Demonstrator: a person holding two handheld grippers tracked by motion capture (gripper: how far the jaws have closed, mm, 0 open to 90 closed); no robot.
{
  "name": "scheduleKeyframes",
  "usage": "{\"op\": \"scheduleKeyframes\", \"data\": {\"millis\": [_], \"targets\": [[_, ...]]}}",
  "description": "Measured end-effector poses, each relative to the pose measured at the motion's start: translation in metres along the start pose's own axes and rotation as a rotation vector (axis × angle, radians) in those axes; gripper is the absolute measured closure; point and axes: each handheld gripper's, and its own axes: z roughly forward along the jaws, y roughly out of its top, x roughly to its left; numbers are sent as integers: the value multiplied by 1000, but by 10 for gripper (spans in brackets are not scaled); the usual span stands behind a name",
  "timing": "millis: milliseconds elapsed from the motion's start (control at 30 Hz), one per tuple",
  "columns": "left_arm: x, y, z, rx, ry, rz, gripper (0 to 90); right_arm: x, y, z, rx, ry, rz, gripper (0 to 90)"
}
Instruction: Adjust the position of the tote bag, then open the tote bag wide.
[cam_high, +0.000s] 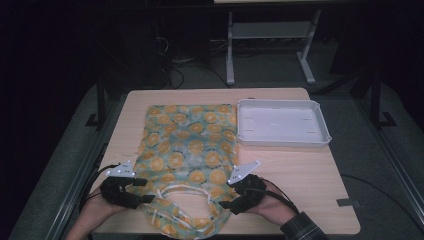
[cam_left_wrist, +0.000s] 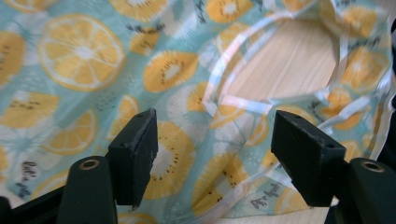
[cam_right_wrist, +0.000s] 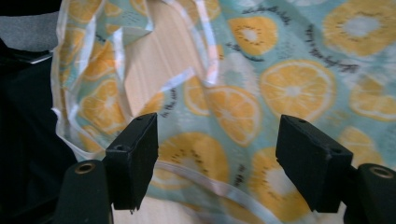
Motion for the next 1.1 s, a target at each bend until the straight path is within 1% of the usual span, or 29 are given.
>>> {"op": "scheduleKeyframes", "data": {"millis": [67, 100, 133, 200, 267, 300, 333, 367, 400, 433, 533, 567, 633, 667, 700, 733, 767, 800, 833, 867, 900, 1000, 1100], "targets": [[-1, -2, 4, 21, -3, 11, 286, 4, 0, 4, 5, 11, -17, 288], [-2, -3, 5, 39, -2, 27, 274, 6, 0, 6, 12, 13, -19, 284], [-4, -4, 8, 42, -8, 23, 259, 8, 0, 8, 18, 20, -21, 282], [-5, -6, 11, 66, -15, 41, 246, 10, -1, 12, 25, 19, -43, 270], [-7, -7, 14, 84, -19, 48, 232, 11, -2, 16, 38, 28, -39, 264], [-8, -8, 16, 97, -19, 51, 224, 10, -3, 18, 43, 25, -54, 257], [-9, -9, 18, 110, -17, 58, 215, 10, -4, 20, 51, 23, -57, 252], [-10, -10, 21, 116, -17, 59, 206, 8, -5, 22, 53, 22, -76, 251], [-10, -10, 22, 127, -18, 61, 198, 10, -6, 23, 60, 27, -64, 247], [-10, -11, 24, 137, -20, 69, 197, 10, -7, 25, 63, 20, -66, 243], [-11, -14, 27, 165, -25, 78, 186, 11, -8, 27, 77, 8, -83, 233], [-12, -15, 27, 162, -23, 79, 177, 10, -8, 29, 79, 2, -103, 233], [-12, -15, 27, 159, -17, 91, 173, 10, -10, 31, 83, 2, -123, 228], [-13, -15, 28, 158, -15, 92, 173, 11, -10, 32, 92, 1, -119, 227], [-14, -16, 28, 159, -8, 109, 172, 11, -11, 32, 97, 4, -119, 225], [-15, -16, 28, 161, -5, 116, 171, 11, -12, 34, 98, 4, -136, 223], [-15, -17, 28, 160, 1, 126, 172, 12, -12, 35, 109, 4, -125, 223], [-16, -17, 28, 159, 7, 133, 173, 13, -12, 36, 120, -1, -131, 218], [-17, -17, 28, 163, 20, 152, 175, 14, -13, 37, 121, -11, -150, 216], [-18, -17, 29, 165, 24, 156, 181, 15, -13, 37, 123, -15, -147, 216], [-19, -17, 29, 170, 32, 163, 185, 15, -13, 37, 121, -15, -156, 216], [-20, -17, 29, 175, 52, 176, 226, 15, -13, 37, 120, -14, -158, 219], [-20, -16, 27, 180, 59, 187, 256, 14, -13, 37, 124, -16, -158, 242]]}}
